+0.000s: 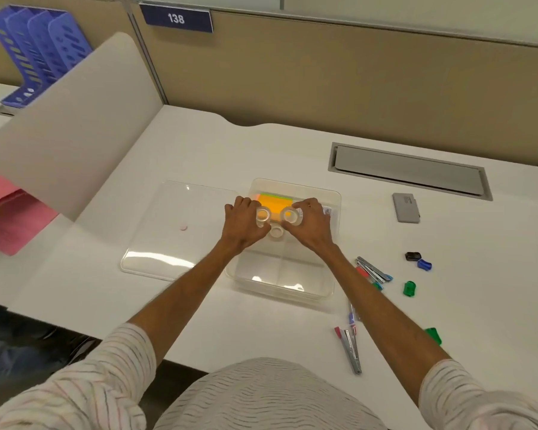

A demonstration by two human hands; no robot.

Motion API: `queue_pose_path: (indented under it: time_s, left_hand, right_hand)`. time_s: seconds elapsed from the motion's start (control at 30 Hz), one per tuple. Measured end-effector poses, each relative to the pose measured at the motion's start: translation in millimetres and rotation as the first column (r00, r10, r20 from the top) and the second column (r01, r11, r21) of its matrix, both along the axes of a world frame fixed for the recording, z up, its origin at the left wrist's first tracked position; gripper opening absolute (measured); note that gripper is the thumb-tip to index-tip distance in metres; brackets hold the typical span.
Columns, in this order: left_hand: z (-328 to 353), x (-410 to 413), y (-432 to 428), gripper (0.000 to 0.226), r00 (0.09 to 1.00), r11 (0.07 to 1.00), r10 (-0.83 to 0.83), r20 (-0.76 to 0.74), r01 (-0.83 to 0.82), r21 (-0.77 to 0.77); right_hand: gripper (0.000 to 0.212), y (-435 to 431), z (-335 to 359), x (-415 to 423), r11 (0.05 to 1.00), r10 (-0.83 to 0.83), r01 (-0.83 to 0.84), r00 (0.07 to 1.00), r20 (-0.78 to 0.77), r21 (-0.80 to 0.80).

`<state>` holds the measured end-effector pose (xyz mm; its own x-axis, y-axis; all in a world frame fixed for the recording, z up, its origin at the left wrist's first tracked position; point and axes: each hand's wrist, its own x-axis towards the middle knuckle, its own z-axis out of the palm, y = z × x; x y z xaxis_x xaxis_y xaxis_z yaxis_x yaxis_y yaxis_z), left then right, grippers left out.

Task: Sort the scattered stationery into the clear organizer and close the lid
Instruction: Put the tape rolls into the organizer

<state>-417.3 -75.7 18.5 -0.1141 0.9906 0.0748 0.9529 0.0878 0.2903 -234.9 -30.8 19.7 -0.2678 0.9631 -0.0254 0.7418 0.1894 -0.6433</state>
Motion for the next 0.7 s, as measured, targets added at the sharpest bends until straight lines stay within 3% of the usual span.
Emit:
queue_pose_path:
  time_s: [0.13, 0.3, 0.7]
  left_hand:
    - [-0.2, -6.0, -1.1, 0.047, 0.998, 1.0, 0.012, -0.068, -0.012, -0.004]
    - [-3.0, -9.0, -0.5, 0.063, 0.998, 0.998, 0.003, -0.056, -0.006, -0.055]
    - [-6.8, 49.0, 0.0, 0.036, 0.995, 0.995, -0.097, 0.011, 0.097, -0.009]
  right_hand:
    - [0.057, -1.8, -5.6, -12.5, 0.999, 0.038, -0.038, 0.999, 0.025, -0.009]
    - [0.076, -2.0, -14.2, -12.2, 0.993, 0.113, -0.104, 0.978, 0.175, -0.056]
    - [0.045, -23.5, -18.5, 43.0, 0.988, -0.061, 0.063, 0.998, -0.018, 0.14]
